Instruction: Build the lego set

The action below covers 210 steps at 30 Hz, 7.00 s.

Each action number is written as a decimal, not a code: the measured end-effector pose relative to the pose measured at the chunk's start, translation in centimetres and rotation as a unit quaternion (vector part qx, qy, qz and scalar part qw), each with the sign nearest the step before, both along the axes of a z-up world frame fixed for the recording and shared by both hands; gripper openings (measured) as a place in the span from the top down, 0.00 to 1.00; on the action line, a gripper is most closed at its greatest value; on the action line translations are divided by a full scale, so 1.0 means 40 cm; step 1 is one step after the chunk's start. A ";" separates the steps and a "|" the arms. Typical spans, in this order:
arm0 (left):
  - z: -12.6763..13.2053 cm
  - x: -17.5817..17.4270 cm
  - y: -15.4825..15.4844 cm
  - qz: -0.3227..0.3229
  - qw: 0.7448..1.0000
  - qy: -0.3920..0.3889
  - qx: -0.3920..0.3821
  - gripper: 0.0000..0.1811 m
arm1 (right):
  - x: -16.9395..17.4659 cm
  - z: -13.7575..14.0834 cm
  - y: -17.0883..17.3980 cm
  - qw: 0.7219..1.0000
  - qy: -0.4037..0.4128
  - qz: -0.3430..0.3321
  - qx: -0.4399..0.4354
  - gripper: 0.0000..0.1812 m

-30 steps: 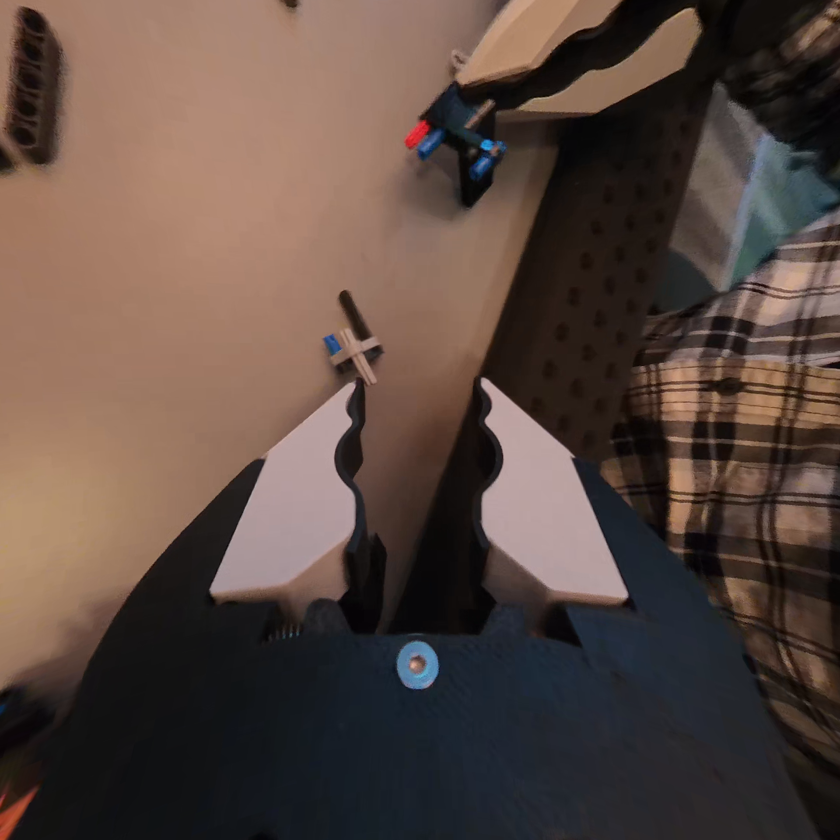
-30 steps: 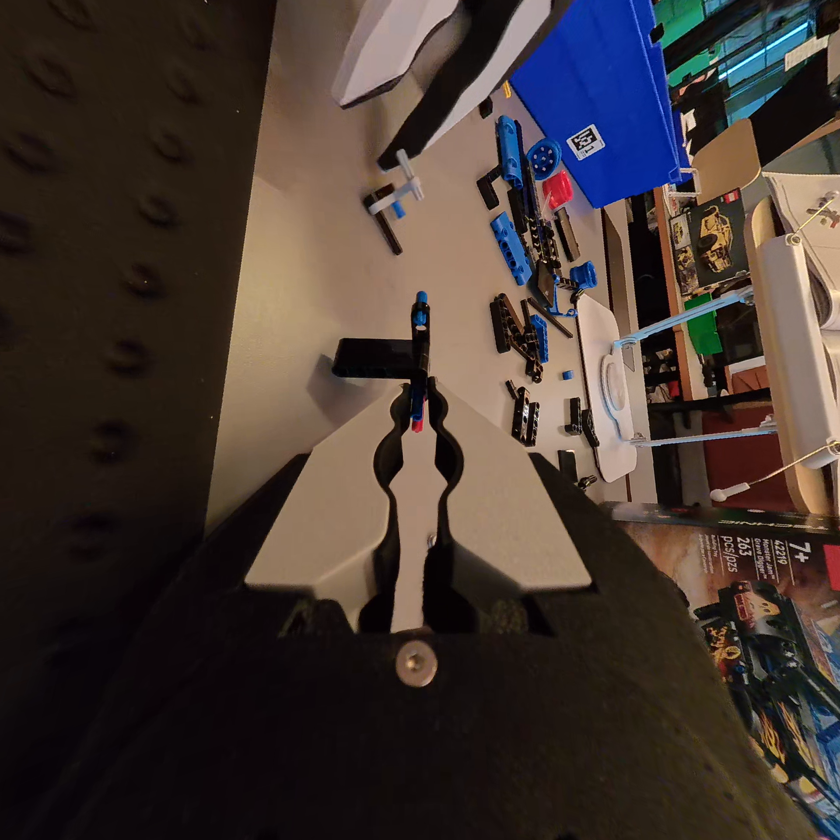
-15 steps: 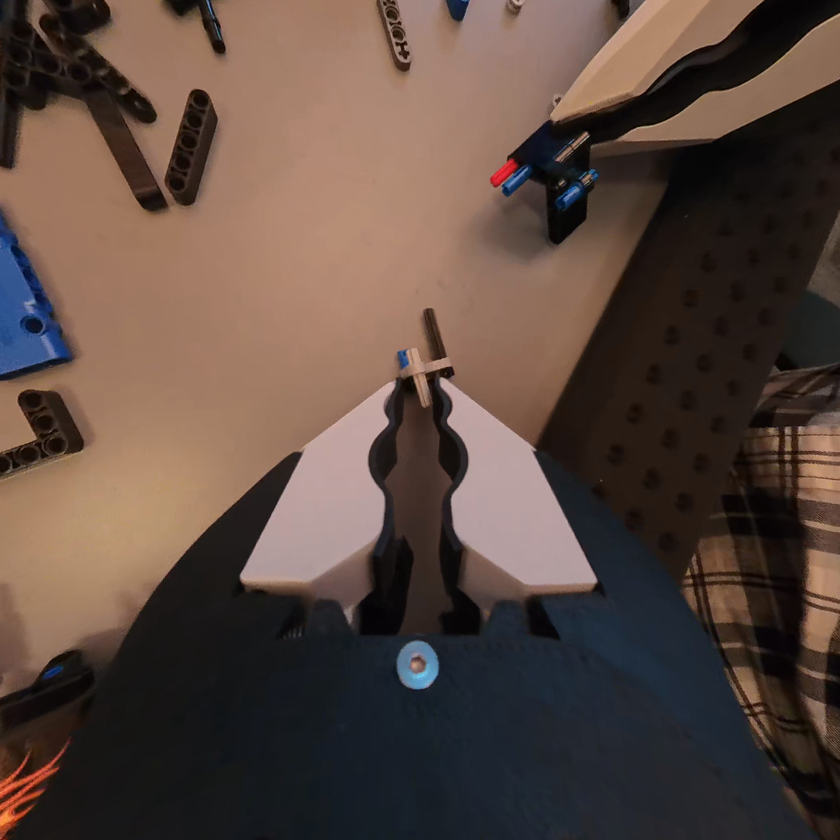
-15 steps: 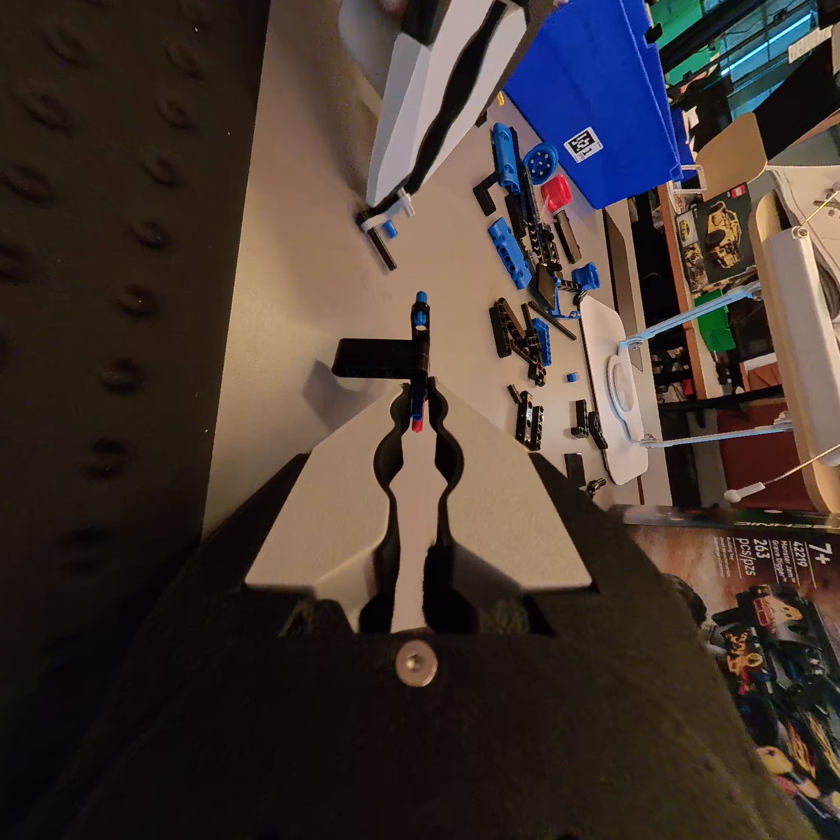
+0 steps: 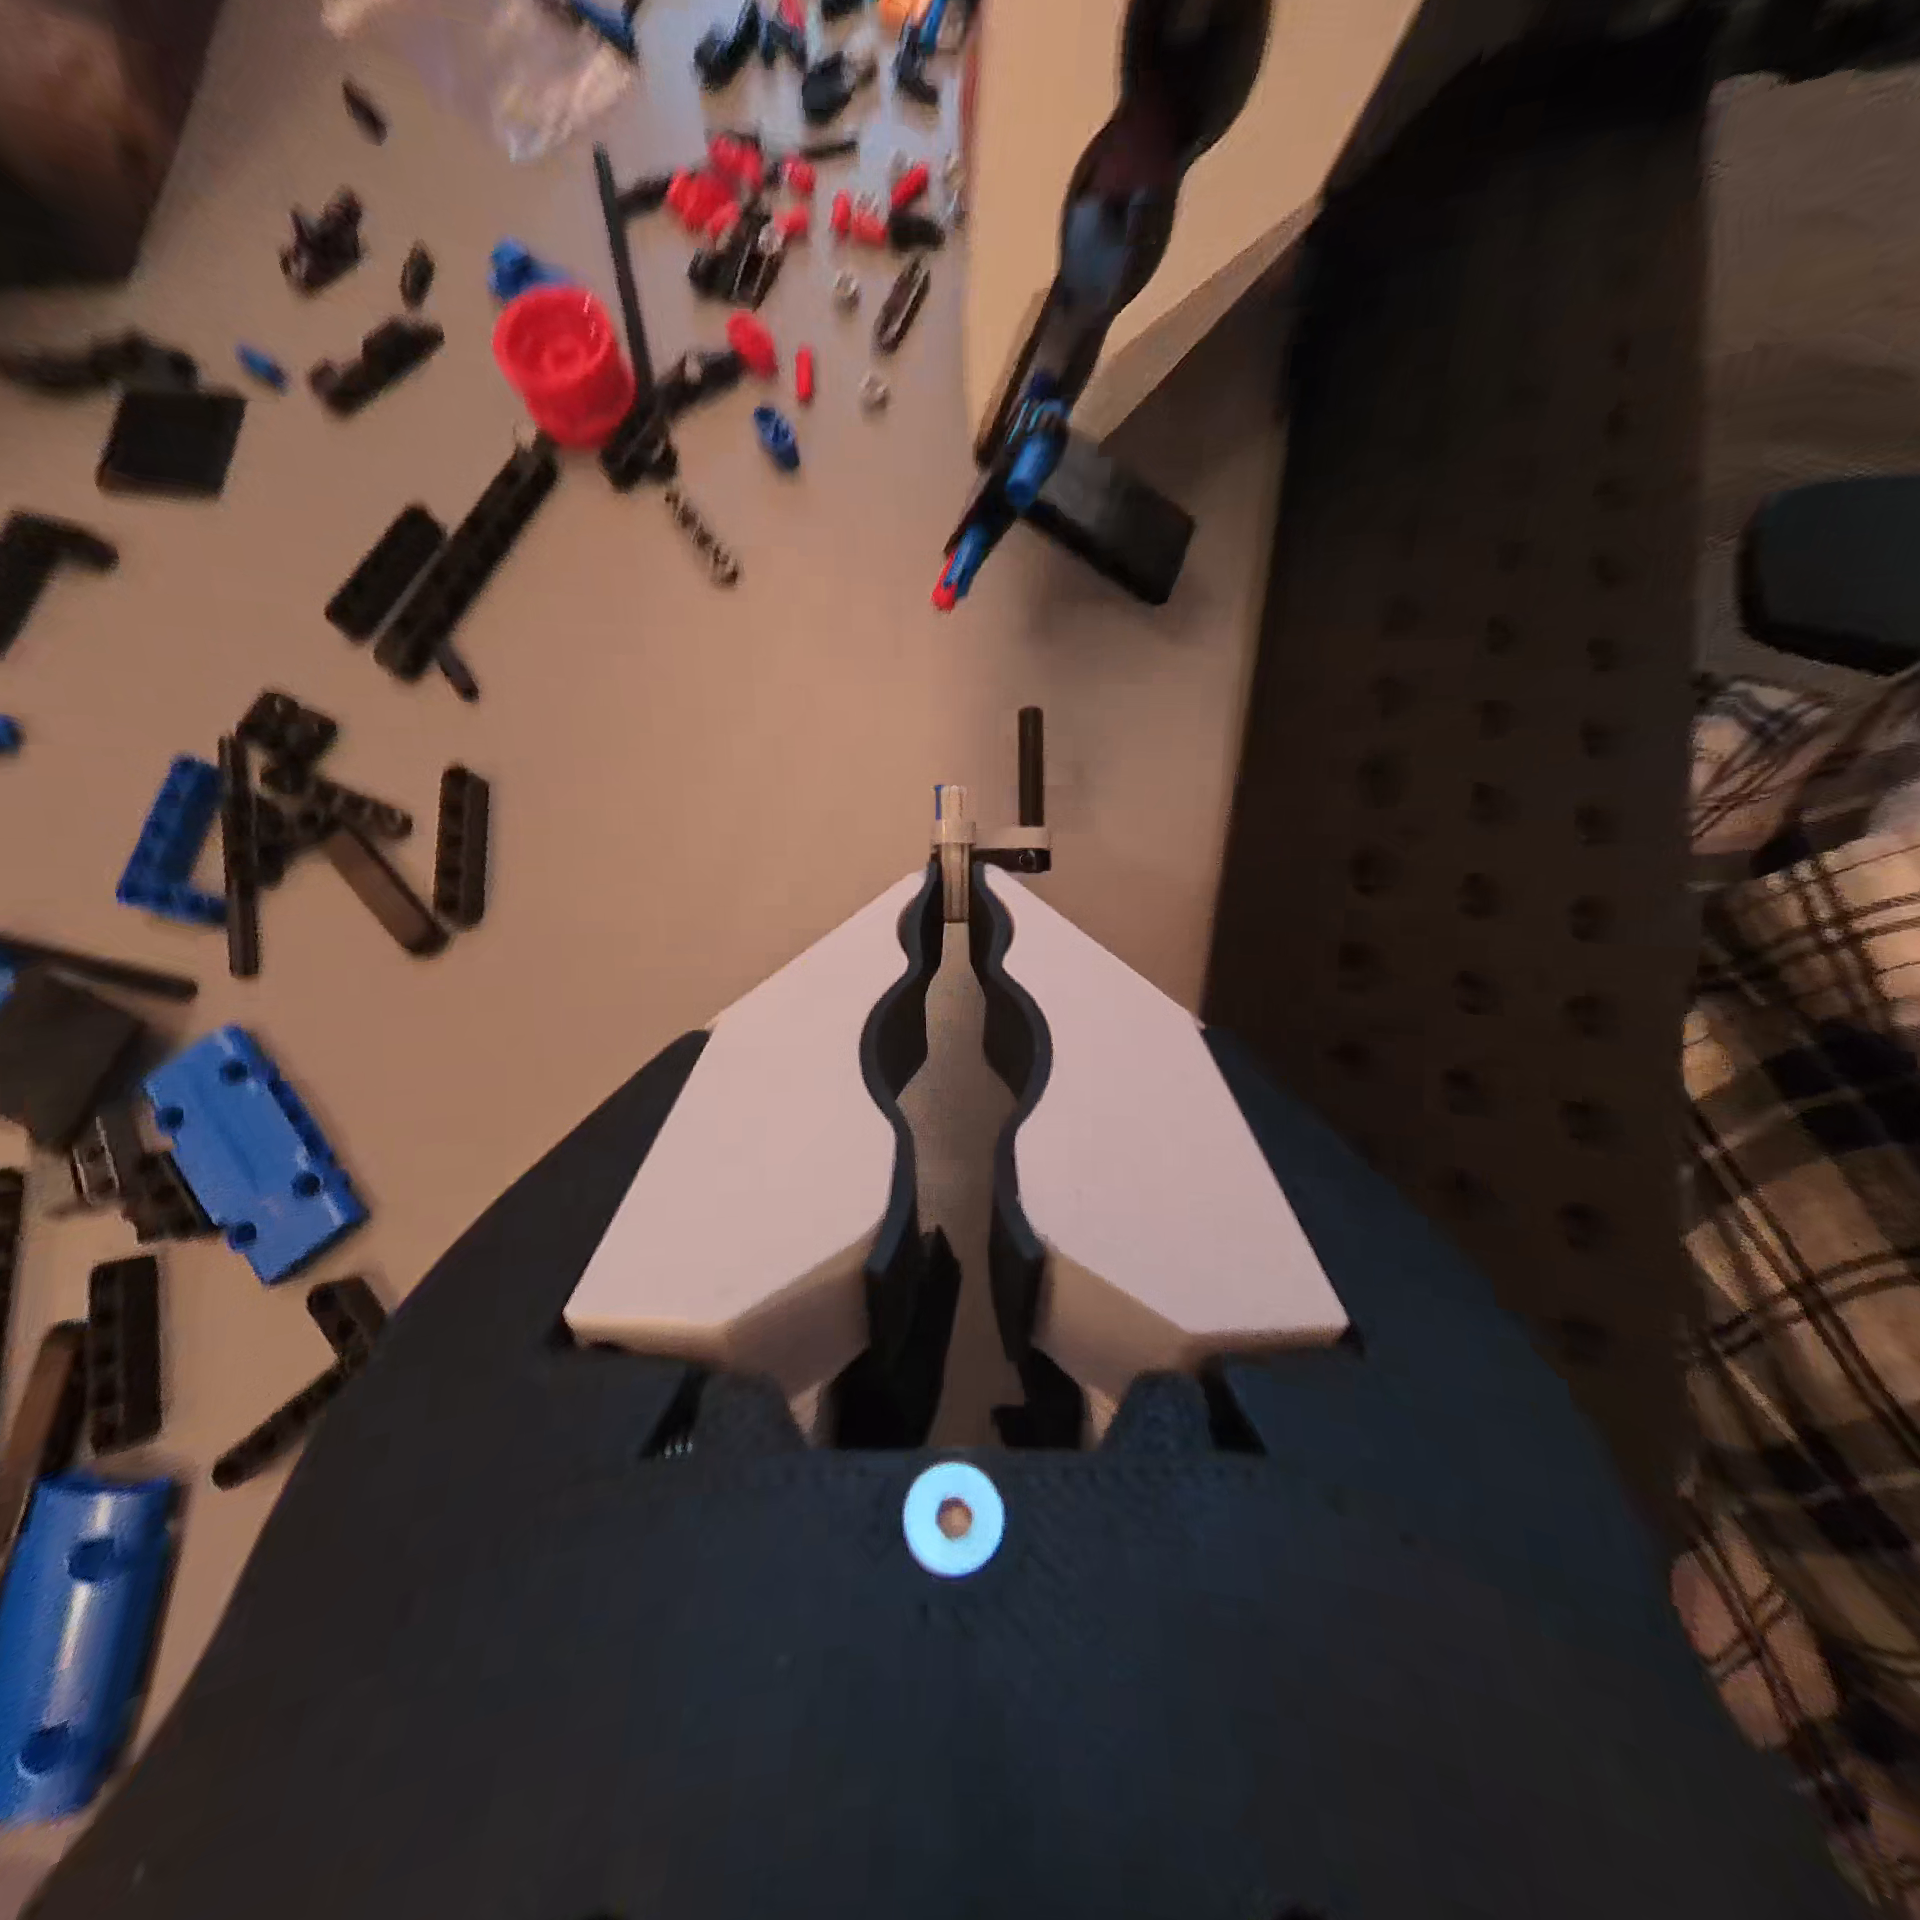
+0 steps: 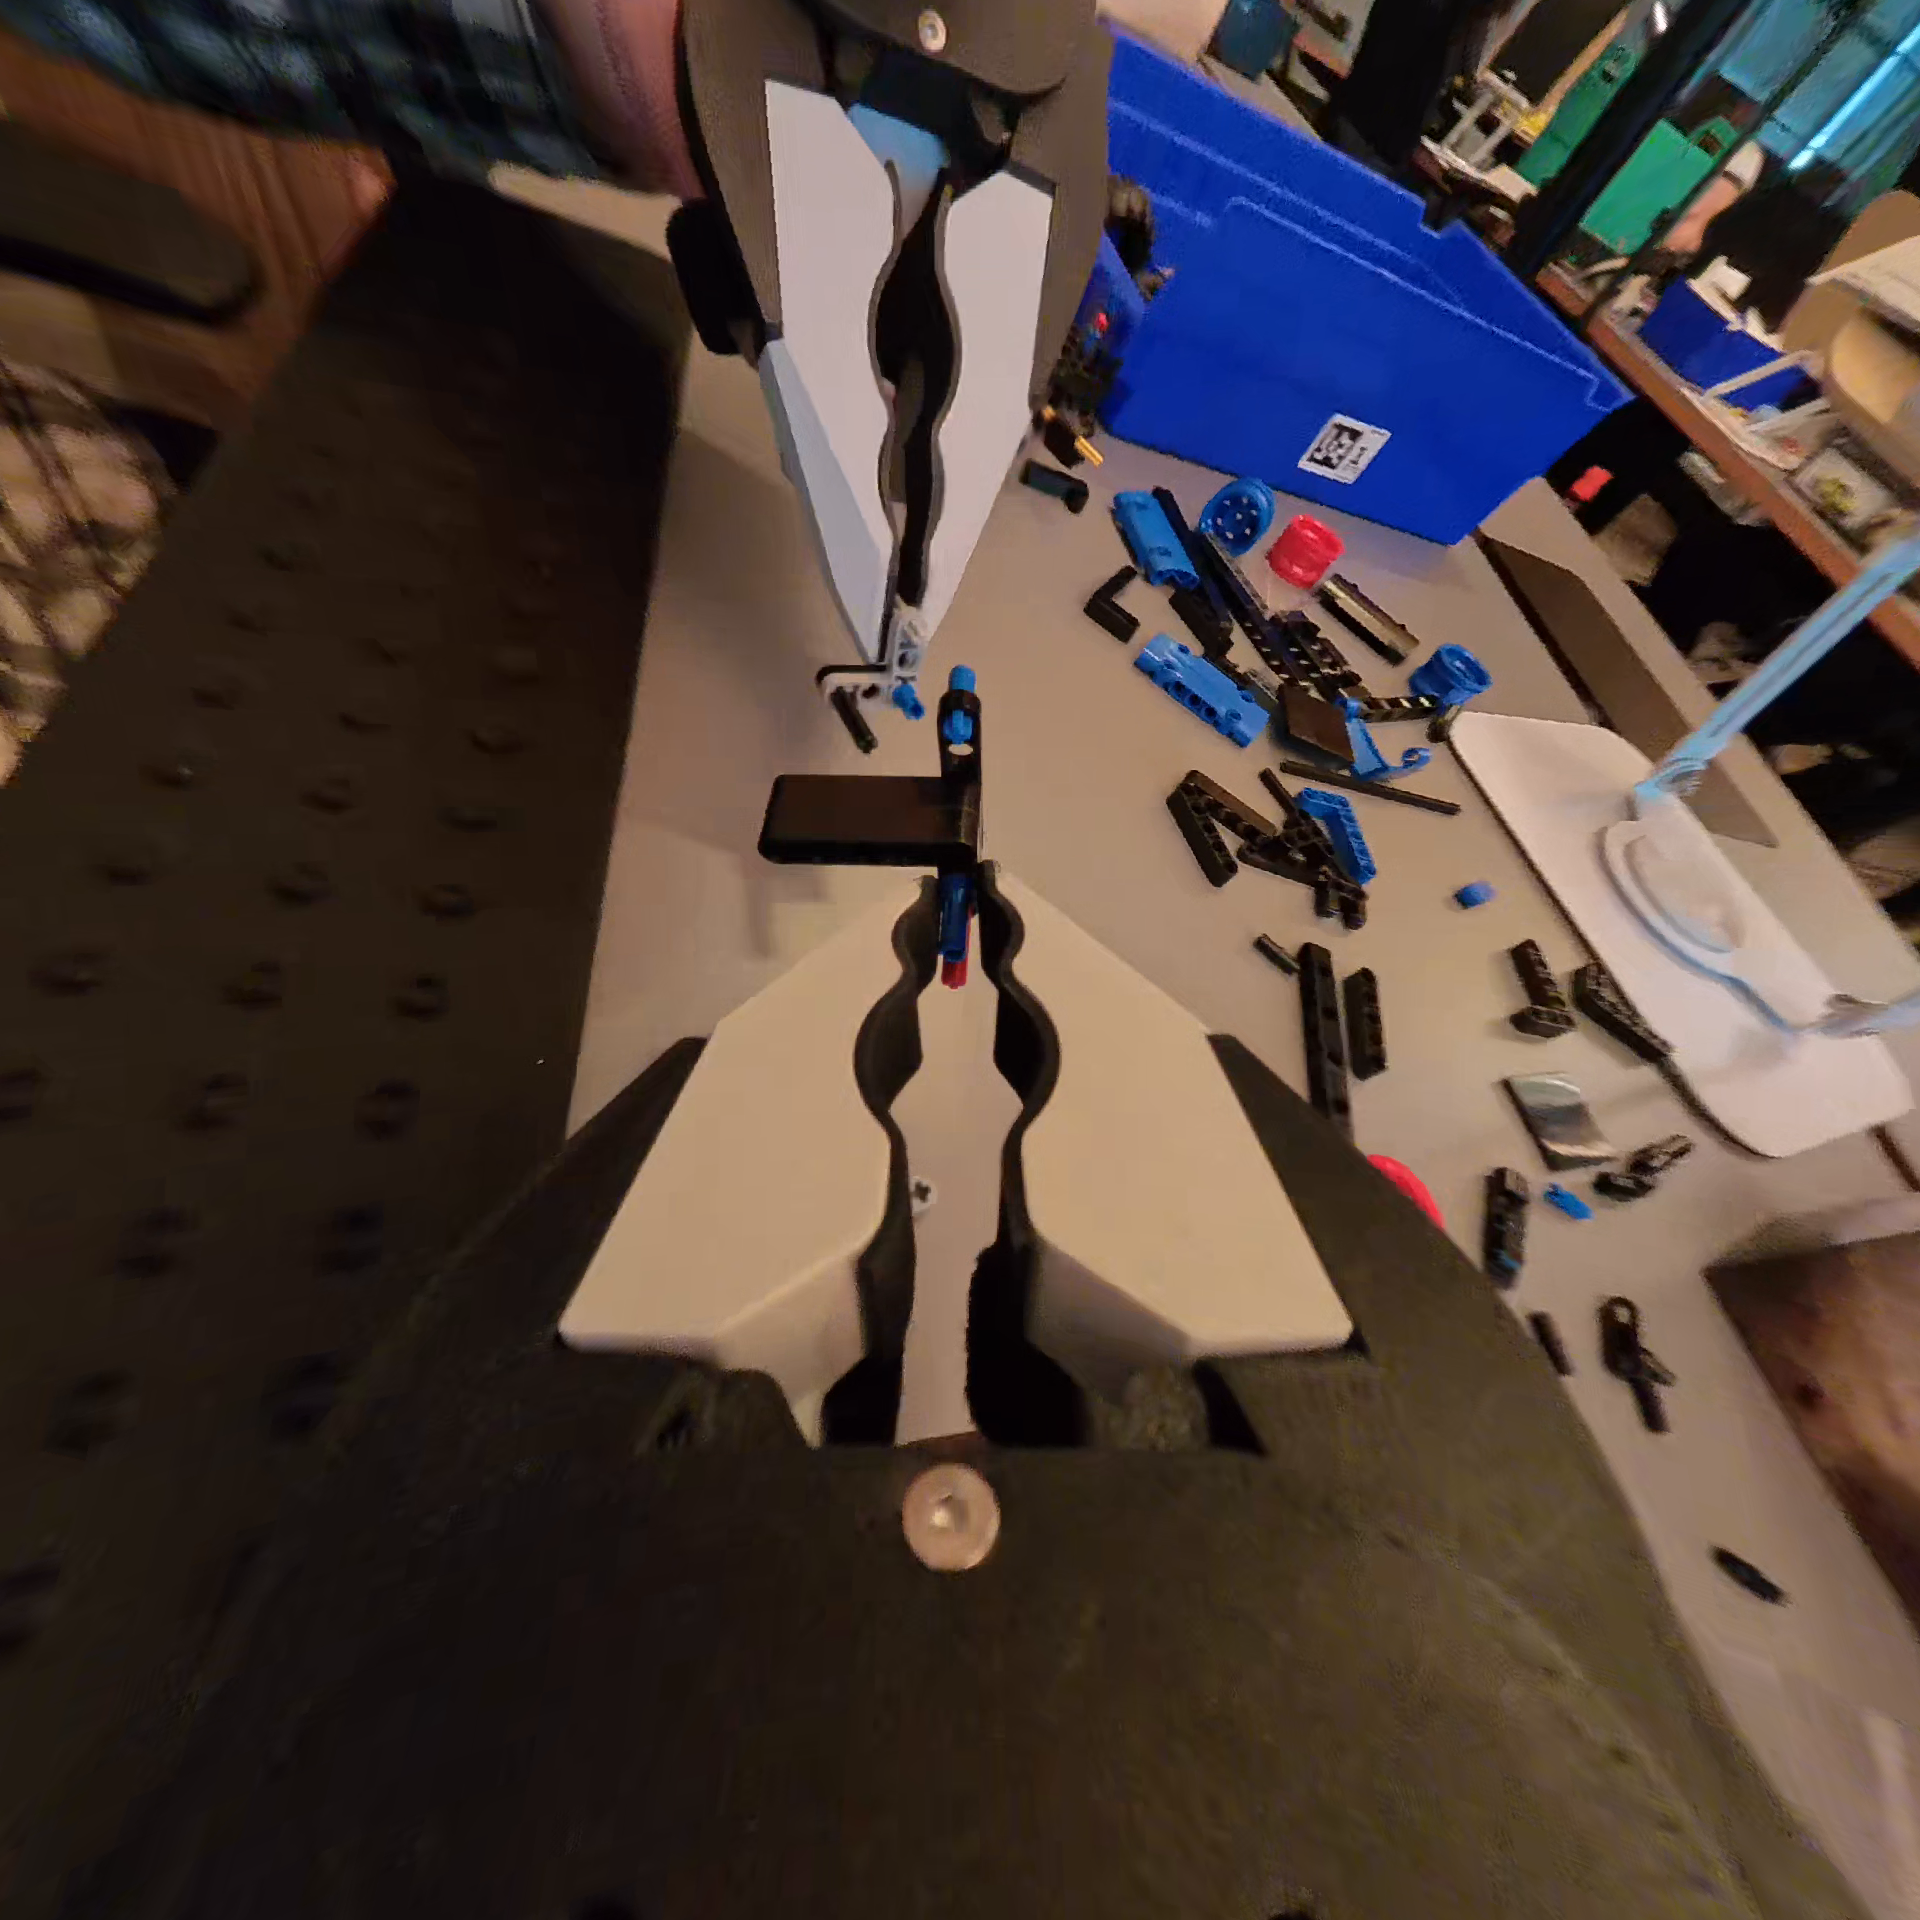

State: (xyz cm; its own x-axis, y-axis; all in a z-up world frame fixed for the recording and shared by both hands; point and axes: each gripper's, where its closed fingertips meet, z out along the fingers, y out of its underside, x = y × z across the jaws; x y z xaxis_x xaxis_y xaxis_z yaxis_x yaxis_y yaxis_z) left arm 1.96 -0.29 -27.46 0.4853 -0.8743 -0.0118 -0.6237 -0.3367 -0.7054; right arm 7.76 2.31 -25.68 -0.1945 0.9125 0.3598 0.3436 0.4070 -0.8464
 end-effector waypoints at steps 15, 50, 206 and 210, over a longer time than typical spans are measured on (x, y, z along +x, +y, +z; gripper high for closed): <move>0.106 0.107 -0.012 -0.109 0.991 -0.064 -0.052 0.99 | 0.040 0.052 -0.016 0.977 0.046 0.075 -0.196 0.97; 0.067 0.089 0.010 -0.118 0.990 0.072 -0.020 0.99 | 0.033 0.025 -0.018 0.986 0.014 0.067 -0.153 0.97; -0.052 0.063 0.052 -0.032 0.973 0.144 0.176 0.99 | -0.019 -0.110 -0.044 0.980 -0.162 -0.025 0.112 0.99; -0.029 0.057 0.059 -0.023 0.965 0.152 0.212 0.99 | -0.023 -0.083 -0.031 0.969 -0.142 -0.053 0.196 0.99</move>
State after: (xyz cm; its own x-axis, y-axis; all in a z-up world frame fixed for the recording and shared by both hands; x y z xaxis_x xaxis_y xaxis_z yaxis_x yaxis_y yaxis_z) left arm 4.26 2.06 -28.62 0.3643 -0.7799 -0.5090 -0.8309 -0.0254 -0.5558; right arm 6.86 1.08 -29.00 -0.2502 0.7368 0.6281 0.5974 0.6280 -0.4988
